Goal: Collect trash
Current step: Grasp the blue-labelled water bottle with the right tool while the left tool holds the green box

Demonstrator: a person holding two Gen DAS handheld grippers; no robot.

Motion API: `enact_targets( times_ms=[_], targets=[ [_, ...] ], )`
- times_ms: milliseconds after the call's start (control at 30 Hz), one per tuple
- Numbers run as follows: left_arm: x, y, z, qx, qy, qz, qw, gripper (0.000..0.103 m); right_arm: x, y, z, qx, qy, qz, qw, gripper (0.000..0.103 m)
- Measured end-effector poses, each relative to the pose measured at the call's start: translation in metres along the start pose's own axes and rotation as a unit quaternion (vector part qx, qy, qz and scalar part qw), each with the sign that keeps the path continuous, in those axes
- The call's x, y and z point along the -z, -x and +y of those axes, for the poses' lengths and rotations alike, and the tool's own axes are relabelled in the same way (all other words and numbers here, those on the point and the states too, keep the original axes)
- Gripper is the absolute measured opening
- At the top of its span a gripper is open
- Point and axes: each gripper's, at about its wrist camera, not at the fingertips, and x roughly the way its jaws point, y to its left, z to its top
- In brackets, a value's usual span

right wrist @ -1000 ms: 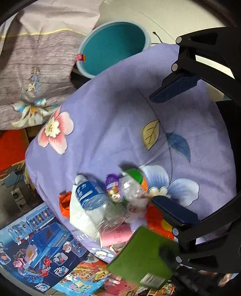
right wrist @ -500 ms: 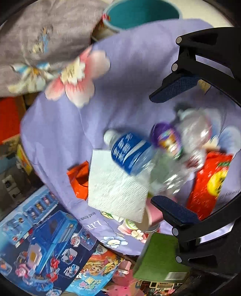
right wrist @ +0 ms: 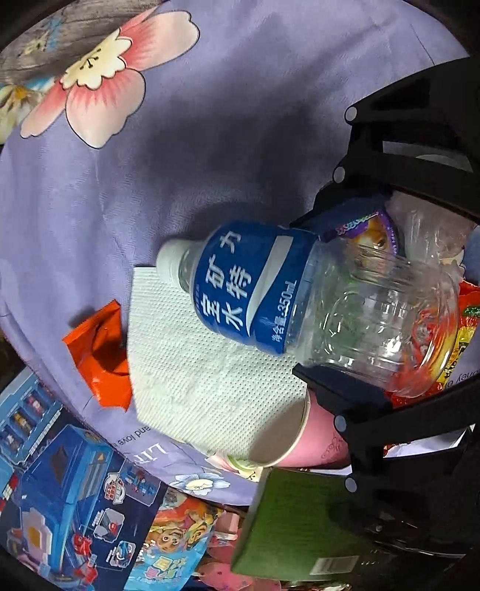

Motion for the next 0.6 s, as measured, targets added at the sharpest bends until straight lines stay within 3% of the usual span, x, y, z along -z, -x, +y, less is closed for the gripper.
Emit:
enact_targets(
  times_ms=[200, 433, 600],
  targets=[
    [0.001, 0.005, -0.012, -0.018, -0.011, -0.004, 0.9998, 0.001, 0.004, 0.027, 0.004, -0.008, 0.012, -0.031, 0.999, 0.066],
    [-0.008, 0.032, -0.042, -0.024, -0.035, -0.038, 0.9984, 0.001, 0.014, 0.084, -0.011, -0.042, 0.012, -0.082, 0.996, 0.066],
    [-0.013, 0.033, -0.086, 0.01, -0.07, -0.031, 0.997, 0.001, 0.027, 0.129, -0.05, -0.055, -0.013, -0.121, 0.991, 0.066]
  ],
)
